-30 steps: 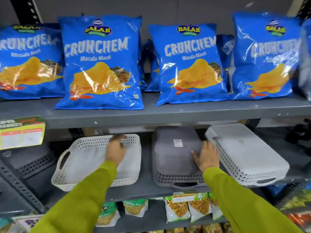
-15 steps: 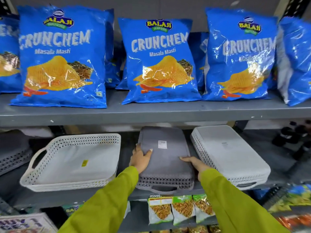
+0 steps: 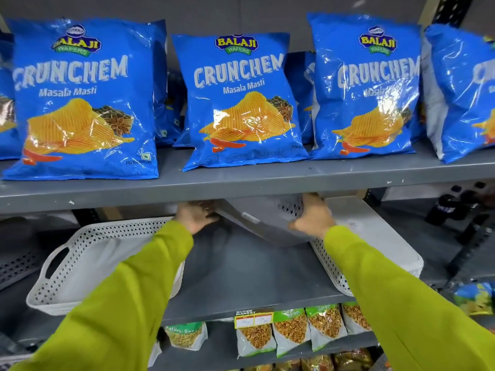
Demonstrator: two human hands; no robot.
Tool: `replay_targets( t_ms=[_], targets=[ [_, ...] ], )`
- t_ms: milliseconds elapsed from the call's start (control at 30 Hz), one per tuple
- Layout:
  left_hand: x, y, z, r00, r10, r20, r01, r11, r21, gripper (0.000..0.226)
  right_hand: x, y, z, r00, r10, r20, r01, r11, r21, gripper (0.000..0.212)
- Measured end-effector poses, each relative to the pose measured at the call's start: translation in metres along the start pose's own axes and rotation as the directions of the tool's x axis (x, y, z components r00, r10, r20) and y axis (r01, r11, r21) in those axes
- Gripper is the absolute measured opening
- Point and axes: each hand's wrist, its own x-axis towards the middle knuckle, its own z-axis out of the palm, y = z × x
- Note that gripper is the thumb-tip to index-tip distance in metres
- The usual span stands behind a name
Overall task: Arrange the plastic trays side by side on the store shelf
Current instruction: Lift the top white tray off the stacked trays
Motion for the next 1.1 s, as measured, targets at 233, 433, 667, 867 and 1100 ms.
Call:
replay_targets(
  t_ms=[233, 433, 667, 867, 1100],
  targets=[
    [-0.010, -0.016, -0.023, 0.993, -0.105, -0.049, 0.113, 0.970, 0.213, 0.038, -0.043, 0.022, 0.058, 0.950, -0.275, 0.151, 0.308, 0.905, -0.292, 0.059],
    [0.061, -0.086, -0.077, 0.976, 0.030, -0.215, 0.160, 0.572, 0.804, 0.048, -0.070, 0.058, 0.094, 0.933, -0.242, 0.266, 0.333, 0.860, -0.387, 0.045],
    [-0.003, -0.090, -0.038, 0.978, 0.194, -0.081, 0.034, 0.234, 0.972, 0.086, -0.075, 0.071, 0.108, 0.923, -0.284, 0.259, 0.345, 0.909, -0.233, 0.026],
    [-0.006, -0.103, -0.040, 0.949, 0.300, -0.096, 0.049, 0.160, 0.986, 0.089, -0.076, 0.060, 0.095, 0.919, -0.309, 0.244, 0.344, 0.932, -0.115, 0.078],
    [0.001, -0.111, 0.049, 0.835, 0.537, 0.120, -0.160, 0.029, 0.987, 0.093, -0.045, 0.131, 0.013, 0.797, 0.031, -0.603, -0.064, 0.997, -0.033, 0.033]
  ],
)
